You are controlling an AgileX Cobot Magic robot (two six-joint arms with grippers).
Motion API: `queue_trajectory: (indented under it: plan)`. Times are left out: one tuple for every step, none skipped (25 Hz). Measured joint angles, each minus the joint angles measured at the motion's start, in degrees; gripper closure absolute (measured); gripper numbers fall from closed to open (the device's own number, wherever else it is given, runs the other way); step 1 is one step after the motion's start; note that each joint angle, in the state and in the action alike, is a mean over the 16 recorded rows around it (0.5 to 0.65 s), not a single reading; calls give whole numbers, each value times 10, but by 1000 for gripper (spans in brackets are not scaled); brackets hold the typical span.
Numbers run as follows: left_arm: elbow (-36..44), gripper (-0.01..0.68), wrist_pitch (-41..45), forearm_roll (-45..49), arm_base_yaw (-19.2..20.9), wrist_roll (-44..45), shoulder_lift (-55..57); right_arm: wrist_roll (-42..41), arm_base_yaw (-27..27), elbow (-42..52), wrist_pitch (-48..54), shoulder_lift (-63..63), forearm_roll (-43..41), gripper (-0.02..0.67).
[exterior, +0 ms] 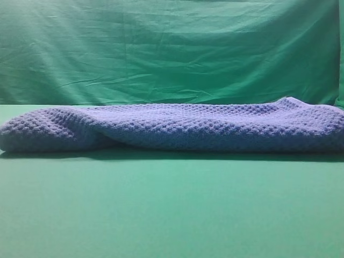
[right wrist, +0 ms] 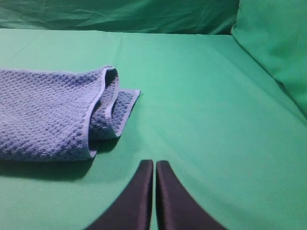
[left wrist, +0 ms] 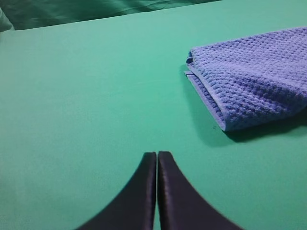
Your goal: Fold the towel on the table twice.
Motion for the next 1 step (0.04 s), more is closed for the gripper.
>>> queue_trajectory:
  plan:
    - [0,673,0,0,0,0,0,0,0,0,0,0,0,649]
